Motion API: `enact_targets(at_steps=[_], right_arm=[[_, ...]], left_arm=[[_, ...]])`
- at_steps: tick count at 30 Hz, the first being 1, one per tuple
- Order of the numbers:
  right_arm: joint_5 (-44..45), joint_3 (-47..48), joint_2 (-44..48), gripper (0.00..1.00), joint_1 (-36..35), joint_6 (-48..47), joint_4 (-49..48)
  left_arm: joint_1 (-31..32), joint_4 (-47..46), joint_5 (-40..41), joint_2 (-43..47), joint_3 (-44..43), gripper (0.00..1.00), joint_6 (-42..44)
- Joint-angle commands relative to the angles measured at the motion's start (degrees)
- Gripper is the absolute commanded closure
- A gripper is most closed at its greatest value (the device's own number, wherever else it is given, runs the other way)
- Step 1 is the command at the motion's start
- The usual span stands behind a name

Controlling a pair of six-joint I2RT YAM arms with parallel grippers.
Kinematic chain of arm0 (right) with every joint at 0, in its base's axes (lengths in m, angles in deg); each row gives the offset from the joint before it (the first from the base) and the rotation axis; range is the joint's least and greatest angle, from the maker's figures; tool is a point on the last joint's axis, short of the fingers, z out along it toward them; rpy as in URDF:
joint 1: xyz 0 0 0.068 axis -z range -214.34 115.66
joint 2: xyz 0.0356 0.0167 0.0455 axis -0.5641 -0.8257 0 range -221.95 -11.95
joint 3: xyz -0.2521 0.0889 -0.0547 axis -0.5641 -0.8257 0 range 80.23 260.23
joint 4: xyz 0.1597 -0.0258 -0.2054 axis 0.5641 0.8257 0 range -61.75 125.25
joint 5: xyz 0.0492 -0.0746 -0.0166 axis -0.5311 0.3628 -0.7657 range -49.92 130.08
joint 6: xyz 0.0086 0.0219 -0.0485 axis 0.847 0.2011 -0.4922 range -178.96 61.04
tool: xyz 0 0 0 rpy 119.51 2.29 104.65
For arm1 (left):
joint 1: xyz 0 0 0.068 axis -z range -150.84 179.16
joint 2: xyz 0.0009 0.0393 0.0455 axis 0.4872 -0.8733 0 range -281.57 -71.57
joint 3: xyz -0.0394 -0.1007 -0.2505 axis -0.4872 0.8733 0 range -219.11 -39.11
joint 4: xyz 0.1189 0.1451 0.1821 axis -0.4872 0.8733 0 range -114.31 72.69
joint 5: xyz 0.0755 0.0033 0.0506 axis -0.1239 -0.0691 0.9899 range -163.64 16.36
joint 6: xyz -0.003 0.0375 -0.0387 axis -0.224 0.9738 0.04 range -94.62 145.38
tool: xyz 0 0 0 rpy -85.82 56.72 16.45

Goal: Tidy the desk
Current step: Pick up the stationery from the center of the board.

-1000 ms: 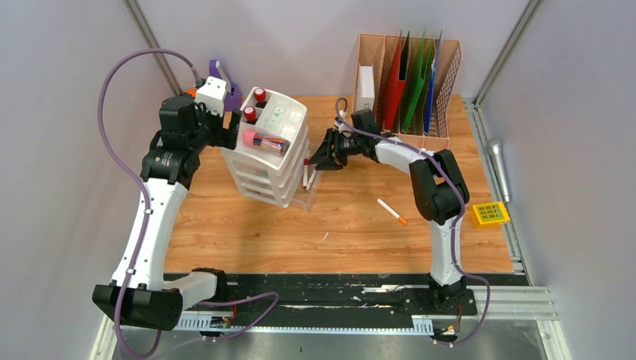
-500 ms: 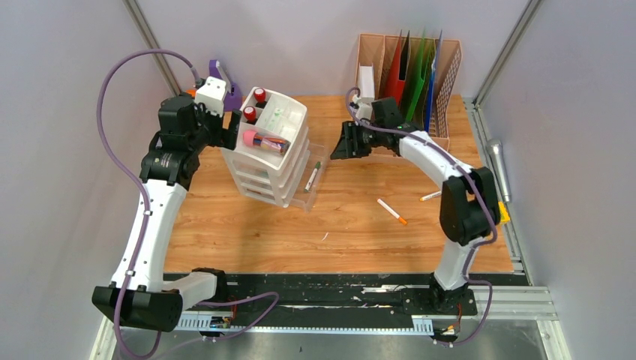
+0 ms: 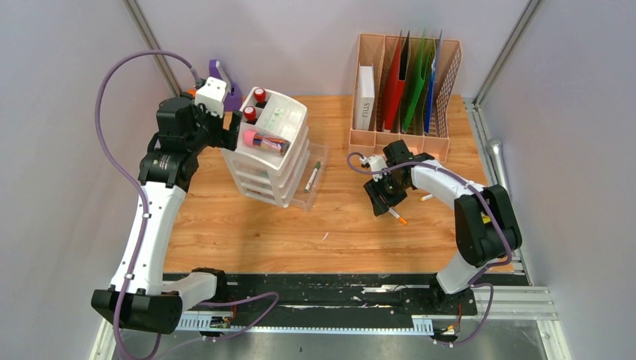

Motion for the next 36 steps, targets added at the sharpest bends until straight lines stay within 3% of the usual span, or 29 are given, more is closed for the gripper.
enact_targets(at_steps=[1,12,24,36], right_arm=[[5.25,-2.29,2.03,0.48,0.62,-4.76,-0.85],[9.61,-6.98,1.25,0.48,0.95,-7.17,-5.47],[8.94,-3.83,8.4,0.49,1.77,-7.96,-1.95],[8.37,-2.87,0.7,0.52,5.04,-11.3,-4.66]], left_arm=[[-0.24,-2.49,-0.98,1.83,0.0,0.0,-0.1],[-0.21,-2.41,-0.87,2.47,0.67,0.0,-0.02],[-0.24,-2.41,-1.1,2.25,0.57,0.0,-0.04],[-0.29,-2.43,-1.47,2.04,0.44,0.0,-0.23]])
